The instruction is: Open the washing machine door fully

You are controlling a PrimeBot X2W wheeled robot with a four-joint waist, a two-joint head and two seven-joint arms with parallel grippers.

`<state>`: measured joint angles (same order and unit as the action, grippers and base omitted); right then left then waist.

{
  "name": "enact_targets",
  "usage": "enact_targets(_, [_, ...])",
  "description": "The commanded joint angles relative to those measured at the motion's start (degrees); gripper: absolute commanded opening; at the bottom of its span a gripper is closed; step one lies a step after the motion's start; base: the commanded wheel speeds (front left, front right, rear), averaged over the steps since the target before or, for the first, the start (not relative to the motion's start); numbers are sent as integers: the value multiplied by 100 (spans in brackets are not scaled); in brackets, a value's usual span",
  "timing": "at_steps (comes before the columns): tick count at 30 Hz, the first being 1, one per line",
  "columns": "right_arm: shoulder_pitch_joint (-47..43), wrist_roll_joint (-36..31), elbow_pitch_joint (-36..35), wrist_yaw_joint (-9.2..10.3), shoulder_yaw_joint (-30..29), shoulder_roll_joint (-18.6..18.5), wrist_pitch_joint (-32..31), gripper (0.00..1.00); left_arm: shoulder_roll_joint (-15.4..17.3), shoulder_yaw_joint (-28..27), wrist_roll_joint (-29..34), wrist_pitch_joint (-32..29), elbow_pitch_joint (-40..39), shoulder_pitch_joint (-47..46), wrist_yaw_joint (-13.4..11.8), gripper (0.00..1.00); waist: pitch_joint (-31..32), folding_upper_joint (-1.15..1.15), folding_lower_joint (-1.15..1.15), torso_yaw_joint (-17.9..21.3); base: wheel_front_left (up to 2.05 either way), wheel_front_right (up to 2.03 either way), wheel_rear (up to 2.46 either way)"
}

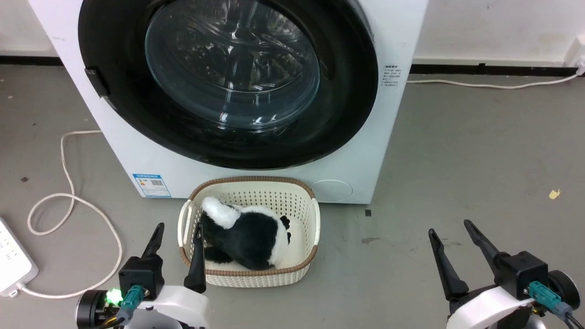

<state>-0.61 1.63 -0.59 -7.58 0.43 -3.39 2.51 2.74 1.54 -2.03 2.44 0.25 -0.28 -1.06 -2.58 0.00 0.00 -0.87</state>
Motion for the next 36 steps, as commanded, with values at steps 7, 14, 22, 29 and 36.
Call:
enact_targets(7, [451,222,-14,2,38,-193,130,100,3,114,-95,141,-66,-181,-81,100,-231,0,0,-60,0,0,0])
enact_targets(14, [812,411,-38,3,32,-357,103,100,4,167,-149,213,-100,-268,-115,100,-386,0,0,-109,0,0,0])
enact_targets(22, [1351,733,-31,3,17,-533,-30,0,5,248,-218,308,-142,-388,-162,100,-609,0,0,-203,0,0,0])
enact_targets(29, [1889,1182,109,4,-134,-603,-225,0,6,346,-314,392,-177,-502,-230,100,-795,0,0,-345,0,0,0])
enact_targets(36, [2589,1641,394,4,-400,-609,-502,0,7,430,-380,476,-209,-584,-276,100,-992,0,0,-460,0,0,0])
